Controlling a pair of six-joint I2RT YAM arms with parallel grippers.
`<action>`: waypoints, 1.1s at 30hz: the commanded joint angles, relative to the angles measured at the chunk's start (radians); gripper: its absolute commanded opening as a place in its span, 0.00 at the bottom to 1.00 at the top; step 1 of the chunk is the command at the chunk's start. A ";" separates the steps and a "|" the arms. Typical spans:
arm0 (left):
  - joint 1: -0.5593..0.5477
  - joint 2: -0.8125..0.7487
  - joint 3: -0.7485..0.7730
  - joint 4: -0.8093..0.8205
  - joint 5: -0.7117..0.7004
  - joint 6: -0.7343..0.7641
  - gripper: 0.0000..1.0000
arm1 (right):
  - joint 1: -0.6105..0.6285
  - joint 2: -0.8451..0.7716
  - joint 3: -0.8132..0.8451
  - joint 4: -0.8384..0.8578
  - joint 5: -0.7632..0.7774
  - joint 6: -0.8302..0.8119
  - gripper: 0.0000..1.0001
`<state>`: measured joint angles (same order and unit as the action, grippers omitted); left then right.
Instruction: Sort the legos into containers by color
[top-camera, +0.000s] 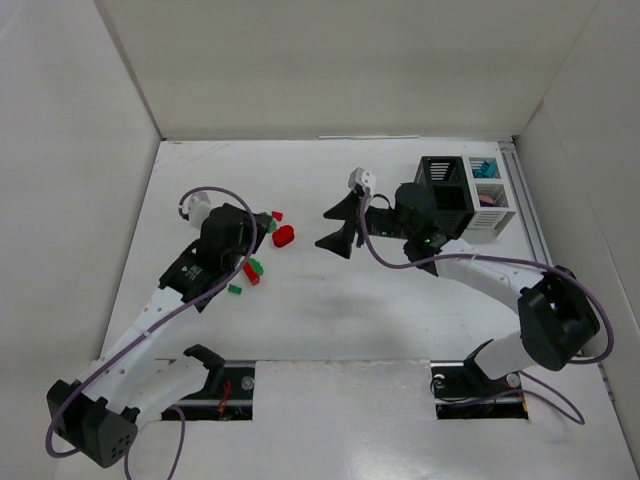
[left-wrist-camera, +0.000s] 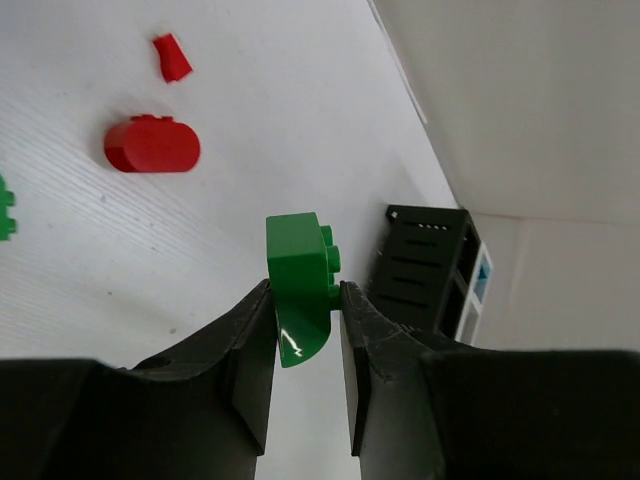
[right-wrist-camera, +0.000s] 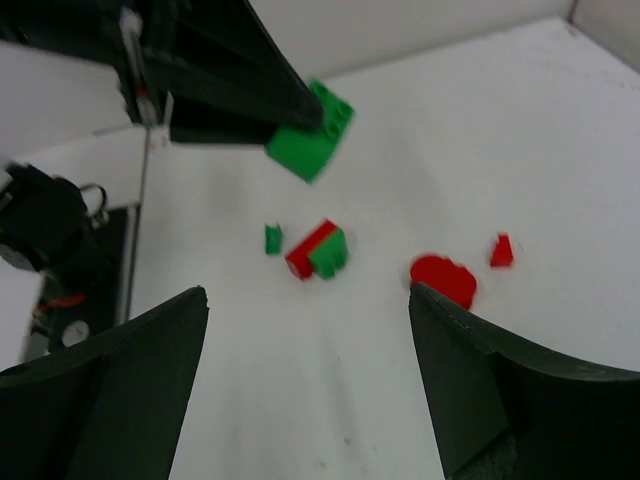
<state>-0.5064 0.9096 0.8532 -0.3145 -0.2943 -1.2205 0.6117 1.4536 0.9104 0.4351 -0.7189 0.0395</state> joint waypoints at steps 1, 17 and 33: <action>-0.043 -0.032 -0.042 0.149 0.013 -0.088 0.09 | 0.048 0.022 0.053 0.327 -0.028 0.189 0.86; -0.167 -0.041 -0.054 0.285 -0.045 -0.128 0.13 | 0.111 0.201 0.163 0.423 0.048 0.349 0.88; -0.227 -0.052 -0.045 0.331 -0.069 -0.106 0.13 | 0.111 0.229 0.194 0.438 0.061 0.349 0.29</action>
<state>-0.7143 0.8810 0.7998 -0.0555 -0.3840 -1.3357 0.7136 1.6760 1.0603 0.8192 -0.6586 0.4015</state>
